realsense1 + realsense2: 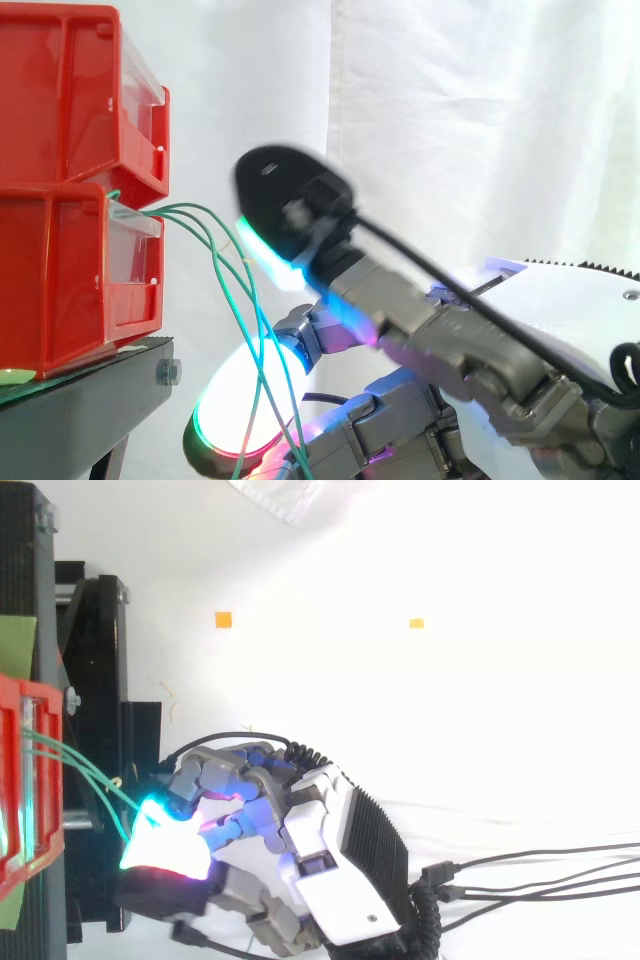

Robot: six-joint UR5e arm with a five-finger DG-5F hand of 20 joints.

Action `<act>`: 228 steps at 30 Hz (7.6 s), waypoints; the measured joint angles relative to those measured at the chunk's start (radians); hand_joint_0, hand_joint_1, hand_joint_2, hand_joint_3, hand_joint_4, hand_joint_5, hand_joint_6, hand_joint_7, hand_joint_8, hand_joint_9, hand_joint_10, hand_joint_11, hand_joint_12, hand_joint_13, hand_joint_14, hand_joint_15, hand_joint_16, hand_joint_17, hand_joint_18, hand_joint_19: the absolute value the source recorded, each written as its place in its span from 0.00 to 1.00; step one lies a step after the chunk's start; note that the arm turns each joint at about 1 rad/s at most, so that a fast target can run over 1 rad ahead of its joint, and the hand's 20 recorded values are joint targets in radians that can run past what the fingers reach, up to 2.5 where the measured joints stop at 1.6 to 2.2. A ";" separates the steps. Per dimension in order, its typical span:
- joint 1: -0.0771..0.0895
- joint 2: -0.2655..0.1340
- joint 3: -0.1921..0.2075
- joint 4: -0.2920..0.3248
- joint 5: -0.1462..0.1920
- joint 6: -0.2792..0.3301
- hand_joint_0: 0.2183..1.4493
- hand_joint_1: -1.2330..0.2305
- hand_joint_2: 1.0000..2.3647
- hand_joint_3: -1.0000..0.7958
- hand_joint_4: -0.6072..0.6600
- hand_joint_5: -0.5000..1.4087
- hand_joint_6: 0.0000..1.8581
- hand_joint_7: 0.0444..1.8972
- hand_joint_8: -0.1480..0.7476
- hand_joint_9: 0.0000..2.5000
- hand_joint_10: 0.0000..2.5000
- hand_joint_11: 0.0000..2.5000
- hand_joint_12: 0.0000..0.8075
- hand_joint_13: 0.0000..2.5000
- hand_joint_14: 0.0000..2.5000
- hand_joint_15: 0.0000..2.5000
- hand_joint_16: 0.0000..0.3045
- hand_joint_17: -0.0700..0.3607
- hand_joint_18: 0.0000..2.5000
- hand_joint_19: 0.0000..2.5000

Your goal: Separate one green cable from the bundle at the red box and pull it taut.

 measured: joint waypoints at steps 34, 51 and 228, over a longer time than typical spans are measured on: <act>0.005 0.001 -0.014 0.032 0.008 -0.001 0.11 0.63 0.00 0.28 0.54 0.25 0.48 0.77 0.56 0.61 0.01 0.40 0.56 0.41 0.01 0.29 0.24 0.54 0.30 0.24; 0.006 0.001 -0.020 0.044 0.008 -0.001 0.30 0.54 0.00 0.50 0.45 0.28 0.46 0.74 0.51 0.77 0.01 0.43 0.53 0.51 0.01 0.32 0.22 0.52 0.36 0.25; 0.026 0.047 -0.098 0.126 0.069 0.015 0.42 0.34 0.01 0.38 0.58 0.17 0.53 0.63 0.55 0.42 0.00 0.57 0.40 0.32 0.01 0.29 0.15 0.41 0.22 0.18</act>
